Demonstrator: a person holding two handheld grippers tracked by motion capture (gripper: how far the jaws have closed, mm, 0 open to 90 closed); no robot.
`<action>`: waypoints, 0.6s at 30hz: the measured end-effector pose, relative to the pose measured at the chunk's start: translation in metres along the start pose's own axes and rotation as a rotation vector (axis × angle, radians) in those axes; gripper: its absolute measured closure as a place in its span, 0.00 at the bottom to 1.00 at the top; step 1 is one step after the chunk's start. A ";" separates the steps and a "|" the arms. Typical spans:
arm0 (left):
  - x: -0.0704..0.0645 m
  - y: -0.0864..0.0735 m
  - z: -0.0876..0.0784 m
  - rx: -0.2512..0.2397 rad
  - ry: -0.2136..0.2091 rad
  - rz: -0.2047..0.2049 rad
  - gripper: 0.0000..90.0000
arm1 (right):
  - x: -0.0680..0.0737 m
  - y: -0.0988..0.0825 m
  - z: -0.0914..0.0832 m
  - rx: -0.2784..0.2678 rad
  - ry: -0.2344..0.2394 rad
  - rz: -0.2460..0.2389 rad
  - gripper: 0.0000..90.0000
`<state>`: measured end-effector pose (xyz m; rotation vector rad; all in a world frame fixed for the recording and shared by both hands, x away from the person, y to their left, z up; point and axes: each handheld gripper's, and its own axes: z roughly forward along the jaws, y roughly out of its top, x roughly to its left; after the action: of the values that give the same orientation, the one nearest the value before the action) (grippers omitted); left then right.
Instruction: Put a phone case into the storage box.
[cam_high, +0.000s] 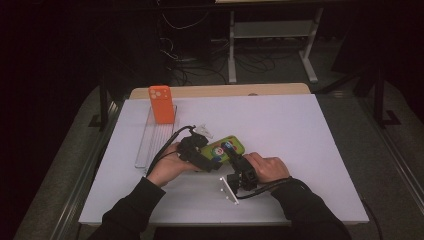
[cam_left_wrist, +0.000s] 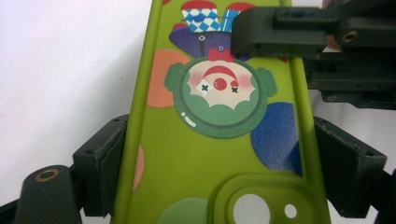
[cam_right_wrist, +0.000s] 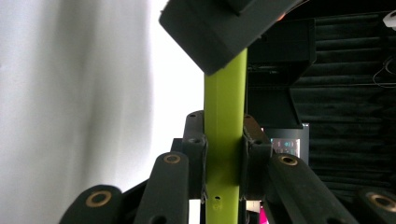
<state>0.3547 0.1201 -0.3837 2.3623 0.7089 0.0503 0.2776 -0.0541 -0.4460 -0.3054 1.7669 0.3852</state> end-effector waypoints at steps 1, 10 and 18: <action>0.001 0.000 0.000 0.002 -0.001 0.004 0.17 | 0.001 0.000 0.000 0.001 -0.001 -0.008 0.83; 0.001 -0.002 -0.012 -0.052 -0.006 0.060 0.07 | 0.000 0.001 0.000 -0.003 -0.042 0.020 0.84; 0.008 -0.008 -0.026 -0.122 -0.009 0.044 0.00 | -0.007 -0.008 0.002 0.049 -0.004 0.096 0.84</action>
<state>0.3527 0.1442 -0.3695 2.2599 0.6321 0.0990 0.2841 -0.0611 -0.4400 -0.1853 1.7889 0.4095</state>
